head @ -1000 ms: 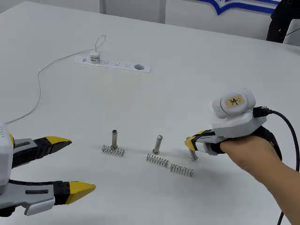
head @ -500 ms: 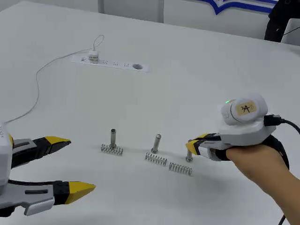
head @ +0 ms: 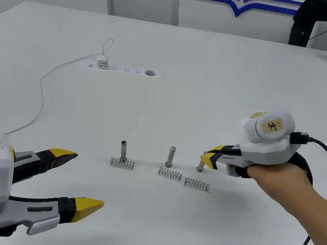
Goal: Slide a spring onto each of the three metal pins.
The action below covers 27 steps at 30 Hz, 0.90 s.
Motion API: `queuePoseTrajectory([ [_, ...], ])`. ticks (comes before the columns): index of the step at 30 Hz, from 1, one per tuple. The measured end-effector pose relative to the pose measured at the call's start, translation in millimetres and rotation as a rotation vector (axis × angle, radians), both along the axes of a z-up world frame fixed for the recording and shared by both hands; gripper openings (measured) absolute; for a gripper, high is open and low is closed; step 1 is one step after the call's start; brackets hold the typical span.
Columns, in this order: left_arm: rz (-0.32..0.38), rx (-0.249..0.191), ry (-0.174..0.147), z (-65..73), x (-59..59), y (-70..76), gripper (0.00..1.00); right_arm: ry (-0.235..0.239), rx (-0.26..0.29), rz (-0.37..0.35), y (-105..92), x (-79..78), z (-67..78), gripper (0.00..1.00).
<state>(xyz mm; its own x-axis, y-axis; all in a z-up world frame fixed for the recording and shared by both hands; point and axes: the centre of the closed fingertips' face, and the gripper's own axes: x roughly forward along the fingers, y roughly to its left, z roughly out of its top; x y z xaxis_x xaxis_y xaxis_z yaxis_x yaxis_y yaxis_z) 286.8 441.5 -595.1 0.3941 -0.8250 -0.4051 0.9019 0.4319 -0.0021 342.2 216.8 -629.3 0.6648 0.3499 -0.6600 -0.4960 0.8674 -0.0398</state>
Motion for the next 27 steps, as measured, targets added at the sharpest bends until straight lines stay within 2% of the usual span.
queuePoseTrajectory([
  [8,-0.002,0.0,-0.003,1.7,0.2,-0.4,0.67,0.019,-0.003,-0.002,0.0,-0.7,-0.6,0.09],
  [27,-0.007,-0.006,-0.005,1.5,-0.2,-2.2,0.67,0.016,-0.02,0.009,-2.8,-6.0,0.4,0.13],
])
